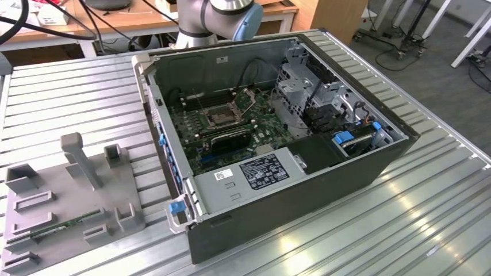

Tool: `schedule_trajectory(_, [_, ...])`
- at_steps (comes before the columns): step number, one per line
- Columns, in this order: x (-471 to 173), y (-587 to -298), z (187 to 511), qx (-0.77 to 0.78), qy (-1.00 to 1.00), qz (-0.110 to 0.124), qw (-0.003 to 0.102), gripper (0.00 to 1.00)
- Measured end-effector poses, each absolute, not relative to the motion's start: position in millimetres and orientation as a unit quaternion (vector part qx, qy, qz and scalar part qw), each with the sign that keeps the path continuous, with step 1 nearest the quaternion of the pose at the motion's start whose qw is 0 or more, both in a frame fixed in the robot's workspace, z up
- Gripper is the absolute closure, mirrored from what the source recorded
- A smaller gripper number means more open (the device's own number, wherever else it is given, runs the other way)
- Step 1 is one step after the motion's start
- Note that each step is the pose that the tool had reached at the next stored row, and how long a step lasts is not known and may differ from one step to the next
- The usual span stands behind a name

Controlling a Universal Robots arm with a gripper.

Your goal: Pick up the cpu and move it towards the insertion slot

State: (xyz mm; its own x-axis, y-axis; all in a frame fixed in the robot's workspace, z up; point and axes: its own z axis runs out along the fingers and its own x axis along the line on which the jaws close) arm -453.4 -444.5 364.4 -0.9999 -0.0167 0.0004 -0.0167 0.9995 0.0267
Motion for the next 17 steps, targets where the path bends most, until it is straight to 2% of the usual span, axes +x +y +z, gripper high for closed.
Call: schedule_trajectory(17, [-437.8, -444.5, 364.5, 0.008, -1.0, -0.013, 0.0, 0.45])
